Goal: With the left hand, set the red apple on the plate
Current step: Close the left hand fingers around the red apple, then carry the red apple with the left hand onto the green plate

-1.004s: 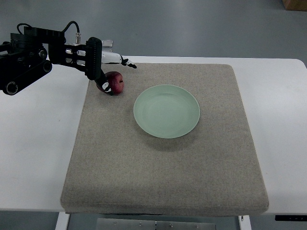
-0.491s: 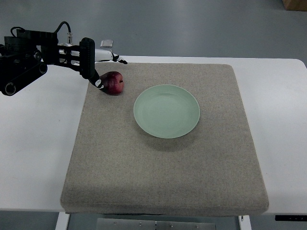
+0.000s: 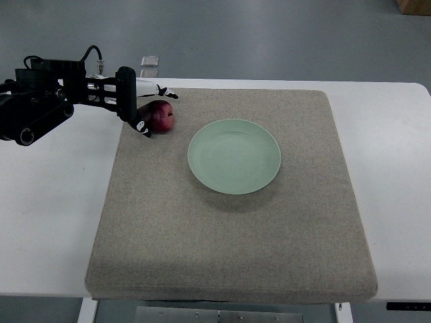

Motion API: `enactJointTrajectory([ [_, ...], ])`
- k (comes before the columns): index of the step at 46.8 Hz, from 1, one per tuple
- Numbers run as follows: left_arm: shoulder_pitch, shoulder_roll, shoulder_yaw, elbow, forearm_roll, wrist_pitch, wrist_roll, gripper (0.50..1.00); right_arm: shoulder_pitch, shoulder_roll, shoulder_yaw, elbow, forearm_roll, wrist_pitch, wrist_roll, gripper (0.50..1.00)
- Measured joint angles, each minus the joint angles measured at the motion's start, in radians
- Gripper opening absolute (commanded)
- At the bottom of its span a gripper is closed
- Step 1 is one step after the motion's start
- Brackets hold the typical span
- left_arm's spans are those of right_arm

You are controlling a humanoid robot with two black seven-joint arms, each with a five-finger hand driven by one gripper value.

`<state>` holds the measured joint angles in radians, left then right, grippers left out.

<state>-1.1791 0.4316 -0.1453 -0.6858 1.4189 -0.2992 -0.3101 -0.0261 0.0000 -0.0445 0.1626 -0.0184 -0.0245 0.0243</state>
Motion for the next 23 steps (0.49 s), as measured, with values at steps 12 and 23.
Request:
enactJointTrajectory([
  [12, 0.007, -0.002, 0.001, 0.008, 0.006, 0.0, -0.001, 0.789, 0.0, 0.0, 0.0, 0.0, 0.0, 0.0, -0.001, 0.964],
  [23, 0.006, -0.003, 0.001, 0.007, 0.015, 0.003, -0.002, 0.5, 0.0, 0.0, 0.0, 0.0, 0.0, 0.0, 0.0, 0.964],
])
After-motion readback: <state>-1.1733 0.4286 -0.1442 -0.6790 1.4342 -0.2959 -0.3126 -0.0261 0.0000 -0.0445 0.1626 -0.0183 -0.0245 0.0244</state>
